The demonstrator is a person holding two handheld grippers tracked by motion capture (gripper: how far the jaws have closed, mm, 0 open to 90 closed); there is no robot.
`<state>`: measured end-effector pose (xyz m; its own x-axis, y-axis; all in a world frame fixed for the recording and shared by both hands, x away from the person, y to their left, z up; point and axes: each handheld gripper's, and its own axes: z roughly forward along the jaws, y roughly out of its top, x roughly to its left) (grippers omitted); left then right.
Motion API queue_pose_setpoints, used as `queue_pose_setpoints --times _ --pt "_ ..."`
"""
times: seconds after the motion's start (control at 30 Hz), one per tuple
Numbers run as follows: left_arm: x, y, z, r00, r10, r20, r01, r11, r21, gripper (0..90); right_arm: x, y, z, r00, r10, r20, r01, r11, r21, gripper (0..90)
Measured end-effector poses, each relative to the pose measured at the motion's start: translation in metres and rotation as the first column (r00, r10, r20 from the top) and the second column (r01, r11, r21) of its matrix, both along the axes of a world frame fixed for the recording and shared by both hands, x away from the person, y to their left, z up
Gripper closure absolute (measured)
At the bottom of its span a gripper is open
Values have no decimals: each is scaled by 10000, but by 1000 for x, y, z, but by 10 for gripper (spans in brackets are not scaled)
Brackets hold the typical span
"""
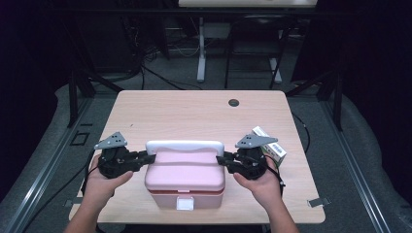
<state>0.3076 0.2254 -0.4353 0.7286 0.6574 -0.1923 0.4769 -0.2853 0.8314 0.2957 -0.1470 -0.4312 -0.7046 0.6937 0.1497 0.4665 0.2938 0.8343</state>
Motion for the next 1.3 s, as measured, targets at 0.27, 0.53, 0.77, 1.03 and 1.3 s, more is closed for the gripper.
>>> queue_pose_setpoints --times 0.27,0.53,0.77,1.03,1.3 --pt "0 1 3 10000 -56 14 56 10000 -3 735 1 -1 3 10000 63 -1 -63 10000 29 740" --pt "3 1 6 9999 14 129 -13 10000 -97 735 1 0 5 9998 -9 173 8 10000 55 739" --pt "6 2 8 9997 56 247 -47 9993 -381 733 2 -2 9 9997 -13 240 4 9992 394 743" --pt "5 3 10 9998 76 157 -70 9992 -388 730 3 -4 10 9999 34 99 -39 9986 535 744" --pt "-3 16 15 9994 189 286 -170 9977 -663 703 4 -6 12 9999 105 53 -109 9972 739 746"
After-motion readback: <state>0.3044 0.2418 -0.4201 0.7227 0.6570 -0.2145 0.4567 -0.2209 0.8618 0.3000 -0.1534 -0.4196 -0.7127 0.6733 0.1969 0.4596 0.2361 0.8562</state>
